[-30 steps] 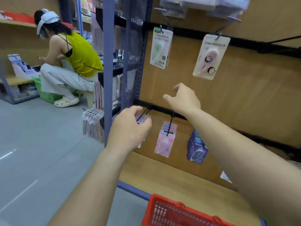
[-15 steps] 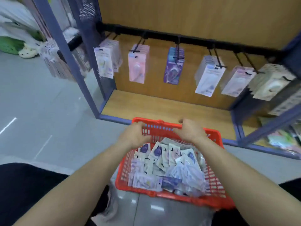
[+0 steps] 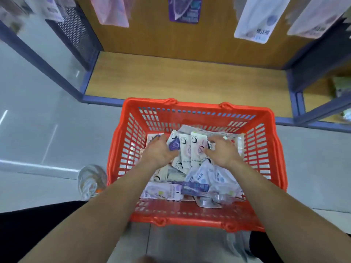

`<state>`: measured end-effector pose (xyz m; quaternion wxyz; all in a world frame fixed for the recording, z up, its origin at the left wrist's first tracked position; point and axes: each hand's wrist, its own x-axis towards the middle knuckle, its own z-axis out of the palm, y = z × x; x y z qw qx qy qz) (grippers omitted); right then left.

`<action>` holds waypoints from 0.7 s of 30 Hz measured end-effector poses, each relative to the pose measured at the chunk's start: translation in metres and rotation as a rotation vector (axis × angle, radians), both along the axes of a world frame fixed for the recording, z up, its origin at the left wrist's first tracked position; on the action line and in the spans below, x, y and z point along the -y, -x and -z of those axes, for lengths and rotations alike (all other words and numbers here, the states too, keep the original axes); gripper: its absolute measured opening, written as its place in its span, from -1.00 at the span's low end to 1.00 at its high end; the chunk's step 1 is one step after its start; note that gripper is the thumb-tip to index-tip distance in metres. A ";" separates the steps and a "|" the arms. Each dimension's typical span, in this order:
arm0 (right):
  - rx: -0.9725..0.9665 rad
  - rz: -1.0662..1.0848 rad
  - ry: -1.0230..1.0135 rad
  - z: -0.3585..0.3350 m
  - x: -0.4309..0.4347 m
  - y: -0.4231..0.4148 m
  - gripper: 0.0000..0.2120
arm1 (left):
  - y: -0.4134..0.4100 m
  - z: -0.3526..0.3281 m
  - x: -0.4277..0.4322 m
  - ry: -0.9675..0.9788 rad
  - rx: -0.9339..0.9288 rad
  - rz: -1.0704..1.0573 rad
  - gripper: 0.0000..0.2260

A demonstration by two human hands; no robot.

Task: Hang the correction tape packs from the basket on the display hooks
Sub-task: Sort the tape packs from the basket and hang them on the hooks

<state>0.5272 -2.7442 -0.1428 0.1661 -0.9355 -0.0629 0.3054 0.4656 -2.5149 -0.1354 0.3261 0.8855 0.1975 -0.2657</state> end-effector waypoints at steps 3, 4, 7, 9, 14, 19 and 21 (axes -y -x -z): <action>-0.040 -0.016 -0.026 0.017 -0.003 -0.004 -0.49 | -0.020 0.020 0.004 0.126 -0.041 -0.108 -0.28; -0.070 -0.003 -0.051 0.023 -0.004 -0.004 -0.41 | -0.024 0.027 0.006 0.156 -0.054 -0.129 -0.26; -0.100 0.083 -0.106 0.038 -0.004 -0.004 -0.18 | -0.029 0.047 0.007 0.163 -0.029 -0.194 -0.26; -0.078 0.111 -0.100 0.044 -0.003 -0.001 -0.19 | -0.030 0.055 0.008 0.210 -0.038 -0.224 -0.38; -0.031 0.132 -0.177 0.045 -0.001 0.006 -0.33 | -0.029 0.060 0.015 0.290 -0.078 -0.238 -0.17; -0.042 0.228 -0.319 0.044 0.001 0.016 -0.46 | -0.029 0.059 0.017 0.336 -0.097 -0.273 -0.33; -0.035 0.250 -0.351 0.045 0.002 0.017 -0.53 | -0.026 0.058 0.016 0.391 -0.083 -0.304 -0.45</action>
